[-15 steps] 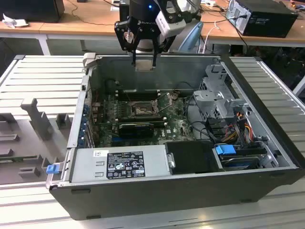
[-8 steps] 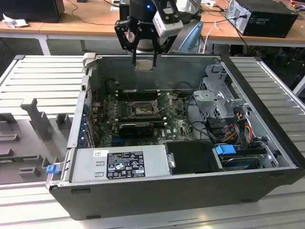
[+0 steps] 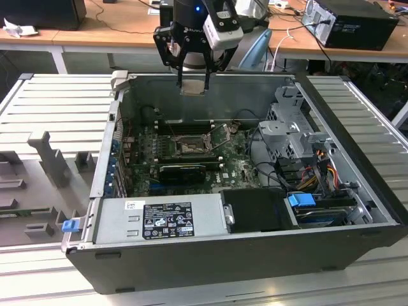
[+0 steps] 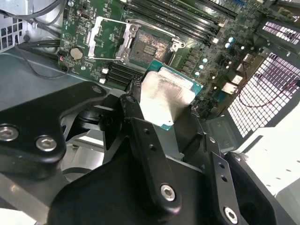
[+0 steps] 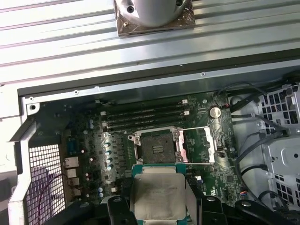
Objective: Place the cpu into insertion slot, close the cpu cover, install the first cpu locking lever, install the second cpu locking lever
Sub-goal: 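Place the cpu into insertion slot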
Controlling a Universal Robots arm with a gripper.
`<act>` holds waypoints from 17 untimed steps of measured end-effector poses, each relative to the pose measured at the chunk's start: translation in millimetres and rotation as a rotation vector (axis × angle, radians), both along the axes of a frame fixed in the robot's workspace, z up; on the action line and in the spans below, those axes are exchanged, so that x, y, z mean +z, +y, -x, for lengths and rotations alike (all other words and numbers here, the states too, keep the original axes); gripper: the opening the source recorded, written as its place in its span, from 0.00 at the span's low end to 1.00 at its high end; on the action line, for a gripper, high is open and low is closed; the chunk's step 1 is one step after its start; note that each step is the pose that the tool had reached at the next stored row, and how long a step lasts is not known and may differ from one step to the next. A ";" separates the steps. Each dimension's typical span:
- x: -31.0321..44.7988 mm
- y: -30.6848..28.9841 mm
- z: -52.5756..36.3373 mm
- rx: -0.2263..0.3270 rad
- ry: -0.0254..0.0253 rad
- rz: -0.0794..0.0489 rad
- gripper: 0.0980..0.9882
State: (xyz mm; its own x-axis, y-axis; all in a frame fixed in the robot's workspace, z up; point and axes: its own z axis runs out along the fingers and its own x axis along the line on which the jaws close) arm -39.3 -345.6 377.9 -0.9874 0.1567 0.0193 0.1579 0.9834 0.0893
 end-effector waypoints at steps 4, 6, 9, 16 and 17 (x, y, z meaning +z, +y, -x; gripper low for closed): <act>-0.1 0.0 0.0 -0.033 0.0000 0.000 0.48; -0.1 0.0 0.0 -0.049 0.0000 0.000 0.48; -0.1 0.0 0.0 -0.057 0.0000 0.000 0.48; -0.3 0.0 -0.5 -0.098 -0.0001 0.002 0.48; -0.4 0.0 -0.6 -0.128 0.0000 0.003 0.48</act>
